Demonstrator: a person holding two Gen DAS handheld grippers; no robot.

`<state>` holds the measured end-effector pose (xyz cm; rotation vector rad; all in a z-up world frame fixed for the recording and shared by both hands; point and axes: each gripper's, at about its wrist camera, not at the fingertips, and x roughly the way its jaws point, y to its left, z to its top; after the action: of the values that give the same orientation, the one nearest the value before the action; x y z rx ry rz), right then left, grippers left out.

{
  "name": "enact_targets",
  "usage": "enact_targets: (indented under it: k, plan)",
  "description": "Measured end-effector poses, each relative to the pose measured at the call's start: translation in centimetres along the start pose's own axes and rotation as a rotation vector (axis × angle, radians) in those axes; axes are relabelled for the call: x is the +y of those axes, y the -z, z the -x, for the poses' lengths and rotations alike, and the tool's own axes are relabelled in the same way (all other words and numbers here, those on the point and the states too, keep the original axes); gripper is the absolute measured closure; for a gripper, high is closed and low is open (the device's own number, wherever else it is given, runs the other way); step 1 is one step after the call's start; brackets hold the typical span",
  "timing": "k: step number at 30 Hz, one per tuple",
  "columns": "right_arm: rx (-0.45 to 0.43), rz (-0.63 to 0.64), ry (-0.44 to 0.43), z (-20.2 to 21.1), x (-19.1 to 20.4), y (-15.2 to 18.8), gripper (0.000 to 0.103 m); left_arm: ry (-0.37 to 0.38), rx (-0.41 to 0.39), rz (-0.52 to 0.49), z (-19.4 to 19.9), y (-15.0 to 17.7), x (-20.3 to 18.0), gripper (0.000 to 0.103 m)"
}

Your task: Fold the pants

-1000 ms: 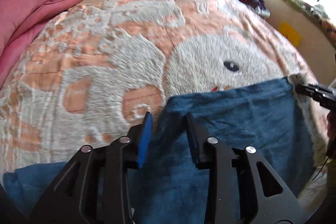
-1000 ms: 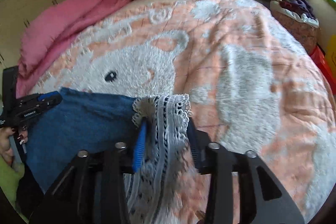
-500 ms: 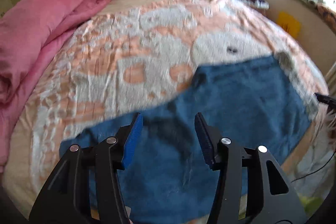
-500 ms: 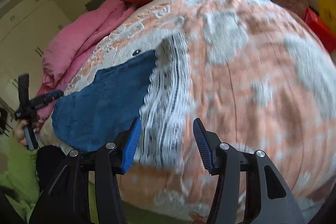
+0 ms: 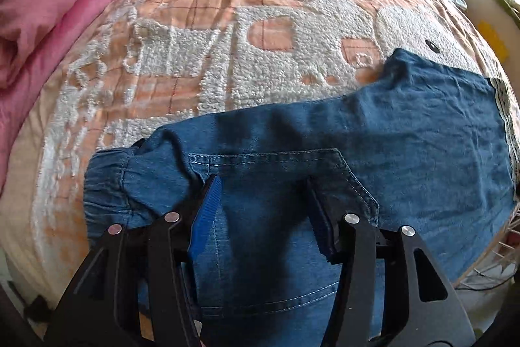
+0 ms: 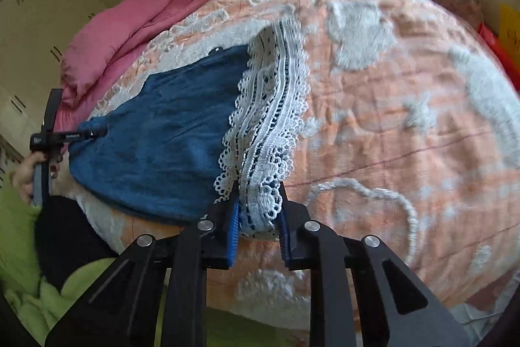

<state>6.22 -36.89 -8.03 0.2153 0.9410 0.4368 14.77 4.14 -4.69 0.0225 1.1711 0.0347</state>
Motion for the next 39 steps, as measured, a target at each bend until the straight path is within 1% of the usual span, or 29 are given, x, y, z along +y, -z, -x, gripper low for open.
enact_targets:
  k: [4,6,7,9,11,12,13,14,16,18,20,21,22,23,25,26,27,30,33,34,35,37,38,39]
  plan:
    - [0.038,0.023,0.068,-1.1,0.1,1.0,0.082,0.000,-0.012,0.015,-0.2,-0.2,0.5,0.058]
    - [0.030,0.000,0.057,-1.1,-0.3,1.3,0.079,-0.005,-0.021,0.015,-0.5,-0.3,0.6,0.058]
    - [0.027,-0.017,0.042,-1.0,-0.6,1.4,0.077,-0.004,-0.024,0.010,-0.8,-0.3,0.5,0.058]
    - [0.027,-0.018,0.027,-0.9,-0.8,1.3,0.074,-0.002,-0.042,-0.004,-0.9,-0.3,0.4,0.057]
    - [0.024,-0.016,0.029,-0.4,-0.8,1.3,0.066,0.006,-0.066,0.000,-0.7,-0.3,0.5,0.057]
    - [0.018,-0.016,0.037,-0.1,-0.7,1.1,0.061,0.001,-0.092,0.000,-0.2,-0.3,0.5,0.056]
    - [0.001,-0.008,0.064,0.6,-0.6,0.9,0.053,-0.013,-0.121,-0.005,0.3,-0.2,0.5,0.056]
    - [-0.016,0.000,0.086,1.2,-0.7,0.7,0.049,-0.020,-0.153,-0.012,1.1,-0.1,0.3,0.055]
    - [-0.069,0.032,0.142,2.4,-0.3,0.1,0.049,-0.026,-0.201,-0.016,2.4,-0.1,-0.1,0.054]
    - [-0.108,0.059,0.166,3.3,0.1,-0.4,0.049,-0.025,-0.252,-0.030,4.2,0.0,-1.0,0.050]
    - [-0.141,0.084,0.157,3.7,0.9,-1.3,0.048,-0.008,-0.285,-0.044,5.6,-0.1,-2.0,0.045]
    - [-0.148,0.093,0.148,3.5,1.2,-1.8,0.045,0.007,-0.303,-0.059,6.5,-0.1,-2.9,0.042]
    - [-0.152,0.109,0.134,3.3,1.8,-2.3,0.035,0.027,-0.317,-0.082,7.2,-0.2,-3.9,0.041]
    - [-0.157,0.138,0.121,2.7,2.7,-3.0,0.033,0.043,-0.323,-0.100,7.6,-0.4,-4.7,0.039]
    - [-0.153,0.182,0.102,1.5,4.4,-3.9,0.033,0.103,-0.311,-0.132,7.8,-0.5,-6.6,0.037]
    - [-0.145,0.215,0.084,0.4,5.7,-4.6,0.033,0.156,-0.277,-0.138,7.2,-0.8,-7.6,0.037]
    - [-0.140,0.241,0.079,-0.5,6.7,-5.3,0.033,0.188,-0.248,-0.135,6.4,-1.1,-8.4,0.037]
    - [-0.118,0.313,0.083,-3.5,9.2,-7.1,0.033,0.204,-0.194,-0.139,3.7,-2.0,-10.1,0.037]
    - [-0.074,0.343,0.082,-6.5,10.7,-8.9,0.033,0.245,-0.148,-0.134,1.6,-2.4,-11.1,0.037]
    - [-0.054,0.349,0.085,-7.6,10.9,-9.5,0.033,0.238,-0.144,-0.140,1.0,-2.4,-11.2,0.037]
    - [-0.023,0.353,0.101,-9.0,10.9,-10.2,0.033,0.216,-0.139,-0.149,0.5,-2.3,-11.4,0.037]
    - [0.025,0.367,0.162,-11.1,10.9,-10.9,0.033,0.131,-0.131,-0.171,-0.9,-2.4,-11.4,0.037]
    - [0.050,0.374,0.199,-12.1,10.5,-11.1,0.033,0.105,-0.127,-0.179,-1.4,-2.3,-11.1,0.037]
    - [0.068,0.371,0.250,-12.9,9.9,-11.3,0.033,0.108,-0.130,-0.178,-1.7,-2.1,-10.8,0.035]
